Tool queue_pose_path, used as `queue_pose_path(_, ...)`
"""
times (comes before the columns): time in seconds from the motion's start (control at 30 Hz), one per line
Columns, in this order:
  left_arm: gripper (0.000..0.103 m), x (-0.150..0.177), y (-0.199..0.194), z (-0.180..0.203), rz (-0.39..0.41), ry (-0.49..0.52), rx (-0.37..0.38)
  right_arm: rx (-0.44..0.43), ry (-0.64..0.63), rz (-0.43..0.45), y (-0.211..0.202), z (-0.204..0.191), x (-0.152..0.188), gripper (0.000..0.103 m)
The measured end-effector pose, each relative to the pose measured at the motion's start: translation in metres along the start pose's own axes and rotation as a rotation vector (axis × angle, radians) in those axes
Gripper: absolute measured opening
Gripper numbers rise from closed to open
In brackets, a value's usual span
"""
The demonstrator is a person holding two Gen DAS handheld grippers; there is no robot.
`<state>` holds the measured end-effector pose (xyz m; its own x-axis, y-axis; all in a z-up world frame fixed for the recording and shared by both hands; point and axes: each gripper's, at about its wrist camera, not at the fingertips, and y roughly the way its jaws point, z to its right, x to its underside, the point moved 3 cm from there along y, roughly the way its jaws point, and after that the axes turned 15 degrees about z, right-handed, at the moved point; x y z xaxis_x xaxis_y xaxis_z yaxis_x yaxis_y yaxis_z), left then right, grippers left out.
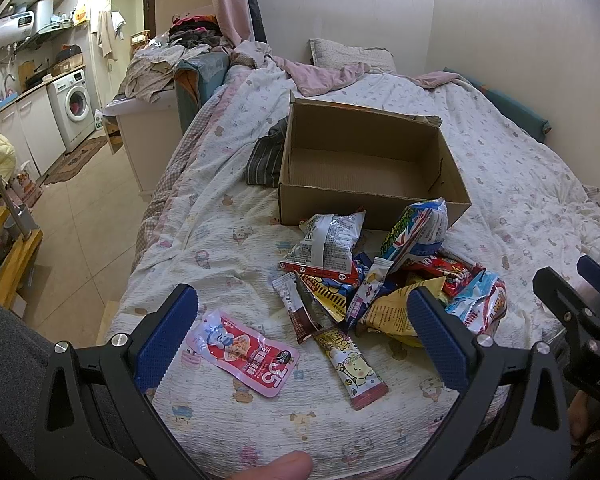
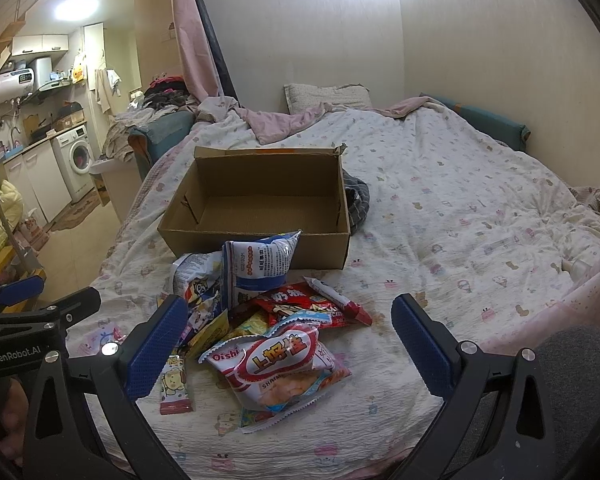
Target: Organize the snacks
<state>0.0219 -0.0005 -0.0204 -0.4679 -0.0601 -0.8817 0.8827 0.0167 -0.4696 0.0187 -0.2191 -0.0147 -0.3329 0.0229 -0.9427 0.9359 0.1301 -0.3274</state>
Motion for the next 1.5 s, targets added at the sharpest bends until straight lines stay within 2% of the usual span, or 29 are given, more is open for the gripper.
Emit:
queue_pose_path(1.07, 0.103, 0.0, 0.0049, 0.0067, -0.001, 0.0, 0.002, 0.006, -0.001, -0.005, 0.0015, -0.0005, 0.0001, 0.103)
queue_pose_path(1.5, 0.103, 0.0002, 0.0051, 0.007, 0.0, 0.003, 0.004, 0.009, 0.034, -0.023, 0.0031, 0.0052, 0.0013, 0.103)
